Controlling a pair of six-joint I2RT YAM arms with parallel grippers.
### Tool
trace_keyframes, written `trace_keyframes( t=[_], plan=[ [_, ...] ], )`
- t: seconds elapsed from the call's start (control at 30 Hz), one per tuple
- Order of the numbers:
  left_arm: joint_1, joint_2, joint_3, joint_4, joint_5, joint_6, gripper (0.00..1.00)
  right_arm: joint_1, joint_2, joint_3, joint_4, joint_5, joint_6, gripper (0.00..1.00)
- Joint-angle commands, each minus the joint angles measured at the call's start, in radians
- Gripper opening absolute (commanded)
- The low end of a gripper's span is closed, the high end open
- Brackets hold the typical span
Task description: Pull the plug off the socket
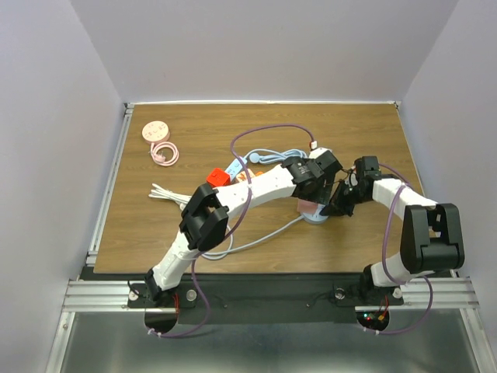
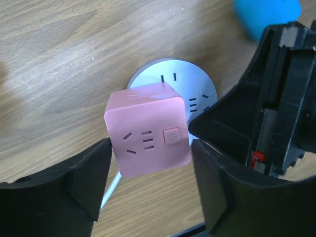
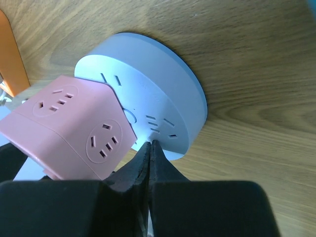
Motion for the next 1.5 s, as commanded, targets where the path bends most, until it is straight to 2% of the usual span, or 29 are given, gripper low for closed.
trace_keyframes(
  t=[0.0,0.17,0.4,0.57,0.67,0.7,0.73,0.77,0.8,0.83,0.93,1.47],
  plan=[
    [-0.014,0.006,0.089,-0.046,-0.02,0.018,0.84,-0.004,0.03,-0.029,0.019,0.111,0.0,0.0],
    [-0.014,0.068,0.127,-0.107,-0.044,0.018,0.84,-0.004,0.039,-0.03,0.016,0.155,0.014,0.01],
    [-0.015,0.094,0.064,-0.138,-0.09,0.003,0.85,-0.003,0.058,-0.026,0.017,0.172,0.022,0.01],
    [-0.014,0.054,-0.042,-0.029,-0.048,0.015,0.84,-0.004,0.067,-0.027,0.017,0.189,0.029,0.0],
    [-0.015,0.078,-0.031,-0.001,-0.005,0.029,0.79,-0.003,0.079,-0.026,0.019,0.195,0.028,0.0],
    [-0.015,0.098,-0.014,-0.009,-0.003,0.027,0.71,-0.004,0.087,-0.024,0.019,0.197,0.028,0.0],
    [-0.015,0.106,-0.008,-0.009,0.001,0.027,0.71,-0.003,0.088,-0.024,0.02,0.2,0.028,0.01],
    [-0.015,0.109,-0.006,-0.006,0.008,0.029,0.55,-0.004,0.093,-0.024,0.019,0.201,0.028,0.0],
    [-0.015,0.108,-0.008,0.002,0.009,0.029,0.45,-0.003,0.096,-0.022,0.019,0.203,0.026,0.0],
    [-0.015,0.103,-0.012,0.006,0.009,0.029,0.24,-0.004,0.1,-0.022,0.019,0.206,0.023,0.0],
    [-0.015,0.089,-0.022,0.008,-0.008,0.033,0.0,-0.004,0.104,-0.022,0.019,0.214,0.025,0.0],
    [-0.015,-0.024,0.213,-0.103,-0.098,0.01,0.0,-0.003,0.174,-0.061,0.034,0.266,0.023,0.0]
  ],
)
